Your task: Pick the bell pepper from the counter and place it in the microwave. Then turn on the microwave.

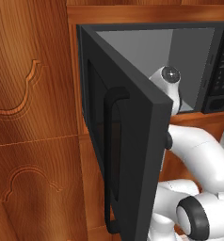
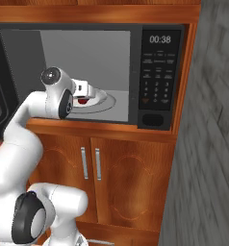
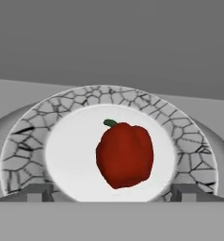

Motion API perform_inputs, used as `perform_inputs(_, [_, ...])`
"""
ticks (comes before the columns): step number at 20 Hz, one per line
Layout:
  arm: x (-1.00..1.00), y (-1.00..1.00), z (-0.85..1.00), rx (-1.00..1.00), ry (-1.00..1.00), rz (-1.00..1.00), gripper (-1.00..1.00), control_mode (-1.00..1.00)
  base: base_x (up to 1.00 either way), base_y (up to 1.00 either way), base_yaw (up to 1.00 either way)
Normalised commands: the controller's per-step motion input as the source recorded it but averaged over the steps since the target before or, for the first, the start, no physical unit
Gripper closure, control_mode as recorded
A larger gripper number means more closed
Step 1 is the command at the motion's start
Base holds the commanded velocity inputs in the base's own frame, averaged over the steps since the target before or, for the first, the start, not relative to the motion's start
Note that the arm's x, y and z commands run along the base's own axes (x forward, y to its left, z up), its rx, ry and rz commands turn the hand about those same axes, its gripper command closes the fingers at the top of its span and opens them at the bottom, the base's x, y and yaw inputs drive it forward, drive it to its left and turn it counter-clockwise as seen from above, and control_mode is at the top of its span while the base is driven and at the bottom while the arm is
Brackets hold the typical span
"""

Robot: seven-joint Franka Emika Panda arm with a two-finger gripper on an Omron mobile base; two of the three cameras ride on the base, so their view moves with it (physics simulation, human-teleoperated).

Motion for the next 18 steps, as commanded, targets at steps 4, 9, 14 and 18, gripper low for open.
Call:
perform_inputs(4, [-0.47,-0.05,0.11,0.0,0.0,0.0,-1.0,-1.0,0.0,0.0,0.0])
perform_inputs(9, [-0.36,-0.03,0.13,0.0,0.0,0.0,-1.0,-1.0,0.0,0.0,0.0])
perform_inputs(14, [-0.32,-0.05,0.17,0.0,0.0,0.0,-1.0,-1.0,0.0,0.0,0.0])
perform_inputs(18, [-0.36,-0.1,0.17,0.0,0.0,0.0,-1.0,-1.0,0.0,0.0,0.0])
